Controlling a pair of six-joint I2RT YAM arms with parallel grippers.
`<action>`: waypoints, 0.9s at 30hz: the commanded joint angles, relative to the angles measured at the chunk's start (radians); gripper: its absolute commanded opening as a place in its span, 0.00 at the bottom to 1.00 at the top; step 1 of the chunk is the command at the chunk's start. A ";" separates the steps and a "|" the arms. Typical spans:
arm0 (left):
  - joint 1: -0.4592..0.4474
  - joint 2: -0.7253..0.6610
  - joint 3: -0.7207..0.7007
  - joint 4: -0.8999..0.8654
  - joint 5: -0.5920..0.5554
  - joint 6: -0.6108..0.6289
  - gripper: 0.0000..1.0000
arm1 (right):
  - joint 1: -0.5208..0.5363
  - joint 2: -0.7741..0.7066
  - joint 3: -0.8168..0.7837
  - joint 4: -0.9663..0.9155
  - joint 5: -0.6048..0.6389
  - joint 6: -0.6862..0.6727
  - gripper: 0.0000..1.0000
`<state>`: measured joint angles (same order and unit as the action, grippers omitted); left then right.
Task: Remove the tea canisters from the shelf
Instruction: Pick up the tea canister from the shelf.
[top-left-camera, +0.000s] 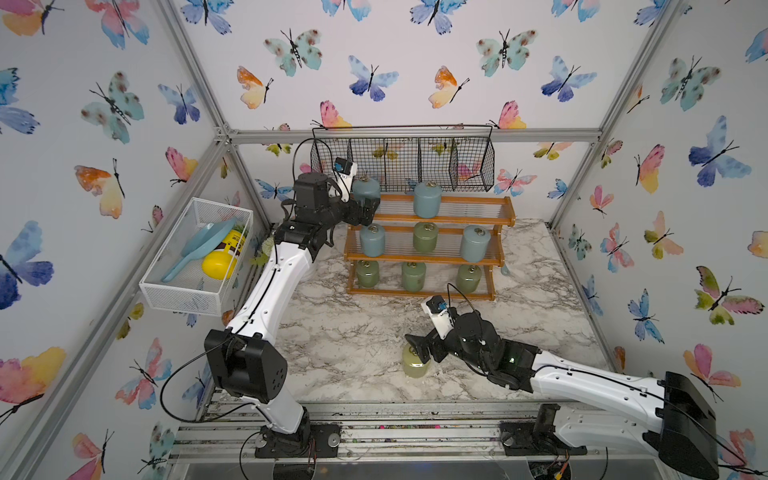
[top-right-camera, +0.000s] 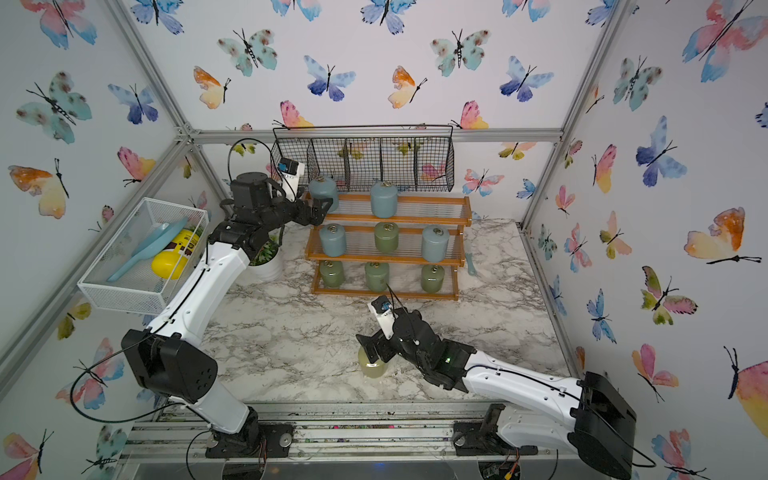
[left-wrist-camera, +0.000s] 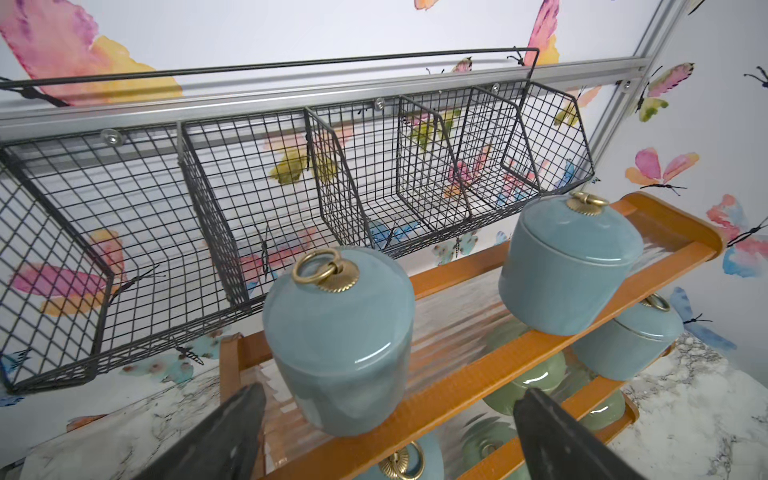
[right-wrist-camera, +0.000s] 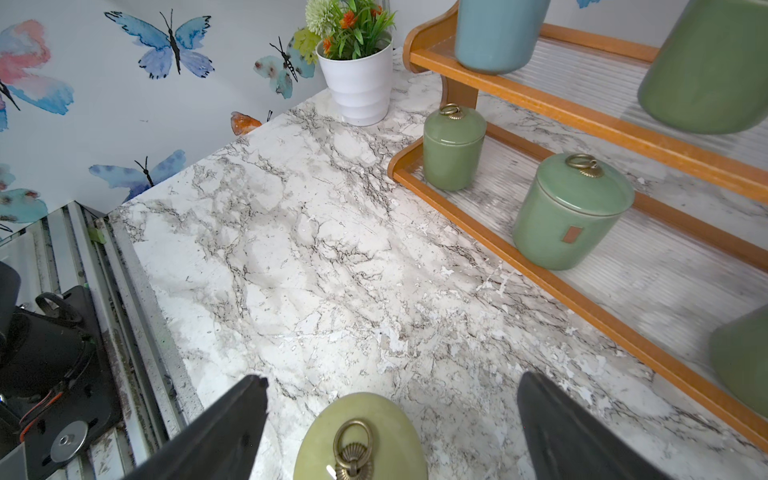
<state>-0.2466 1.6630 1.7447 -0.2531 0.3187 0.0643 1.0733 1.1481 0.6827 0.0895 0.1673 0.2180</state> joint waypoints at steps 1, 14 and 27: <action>0.002 0.034 0.048 -0.030 0.041 0.012 0.98 | 0.005 0.010 -0.003 0.005 -0.023 0.011 1.00; 0.002 0.116 0.132 -0.009 -0.015 0.019 0.99 | 0.005 0.029 0.001 0.004 -0.046 0.014 1.00; 0.004 0.202 0.194 0.008 -0.018 0.022 0.99 | 0.005 0.045 0.003 0.003 -0.057 0.017 1.00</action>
<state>-0.2455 1.8477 1.9194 -0.2653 0.3077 0.0719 1.0733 1.1801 0.6827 0.0898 0.1234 0.2249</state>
